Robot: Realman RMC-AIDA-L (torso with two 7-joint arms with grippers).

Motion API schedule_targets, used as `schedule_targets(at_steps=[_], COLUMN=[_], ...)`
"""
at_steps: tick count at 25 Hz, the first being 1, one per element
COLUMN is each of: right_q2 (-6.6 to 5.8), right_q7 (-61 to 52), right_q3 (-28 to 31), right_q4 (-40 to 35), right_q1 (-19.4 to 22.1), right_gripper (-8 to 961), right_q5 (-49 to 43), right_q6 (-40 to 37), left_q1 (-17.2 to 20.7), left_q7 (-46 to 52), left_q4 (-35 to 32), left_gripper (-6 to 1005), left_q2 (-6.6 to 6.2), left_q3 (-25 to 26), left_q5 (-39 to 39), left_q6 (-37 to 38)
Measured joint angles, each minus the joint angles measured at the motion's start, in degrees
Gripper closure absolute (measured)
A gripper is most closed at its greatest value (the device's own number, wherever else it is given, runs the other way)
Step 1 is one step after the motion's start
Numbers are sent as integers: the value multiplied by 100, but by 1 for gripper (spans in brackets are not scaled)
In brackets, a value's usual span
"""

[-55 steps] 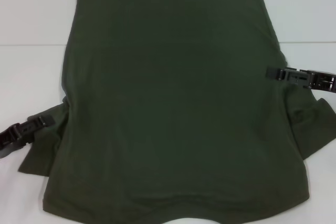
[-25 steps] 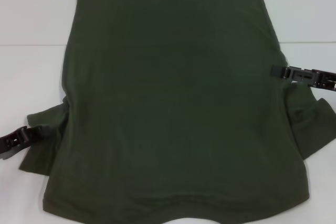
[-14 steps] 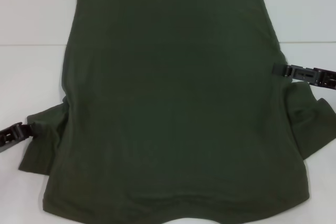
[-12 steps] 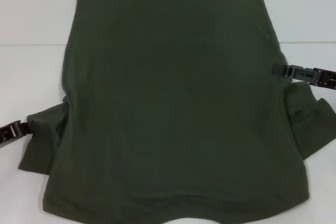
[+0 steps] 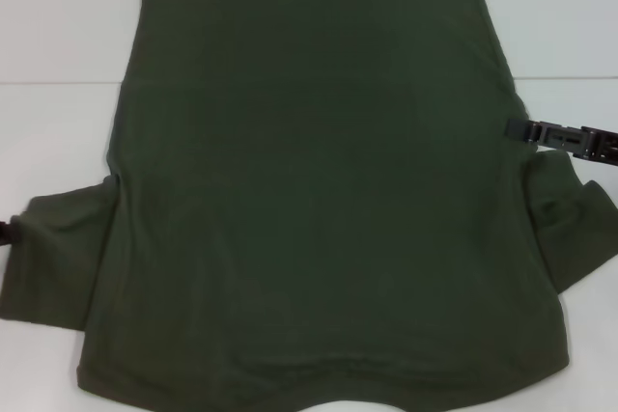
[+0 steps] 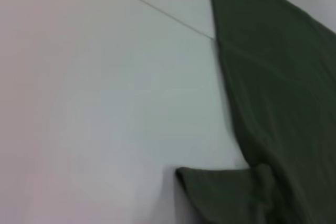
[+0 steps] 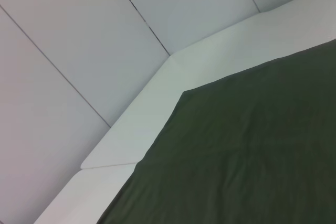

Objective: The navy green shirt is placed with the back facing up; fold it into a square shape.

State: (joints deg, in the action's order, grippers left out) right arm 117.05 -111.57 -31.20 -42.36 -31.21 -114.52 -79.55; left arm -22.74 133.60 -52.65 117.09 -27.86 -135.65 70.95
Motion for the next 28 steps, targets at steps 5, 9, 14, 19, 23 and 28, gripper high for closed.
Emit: schedule_targets(at_steps=[5,9,14,19,23,28], right_q2=[-12,-31,-41,-50,-51,-51], right_q7=[0,-2,-4,-5,-5,-12], right_q3=[0,0,0,-3,-15,-32], right_q4=[0,0,0,0,0,0], right_q1=[1,1,1,2,14,4], right_gripper=[12,12,12,12,12,12], right_q5=[0,0,-1,0,0,0], right_q6=[-6,-23,-25,-27,-34,-54], left_q1=[-231,-490,-807,-1071,-1170,-1200], left_q7=[309,501,798,1011,1139,1199], left_q4=[-36,-46,-109,-153,-227,-315], left_gripper=[999,999,1000,1000,999,1000], left_q2=[-214,-417,-577,-649,-652,-620], left_q3=[-50,-79,-167,-235,-251,-304], left_q5=[-450,-737,-1273,-1746,-2027,-2111], left_q6=[106,390,546,564,536,695])
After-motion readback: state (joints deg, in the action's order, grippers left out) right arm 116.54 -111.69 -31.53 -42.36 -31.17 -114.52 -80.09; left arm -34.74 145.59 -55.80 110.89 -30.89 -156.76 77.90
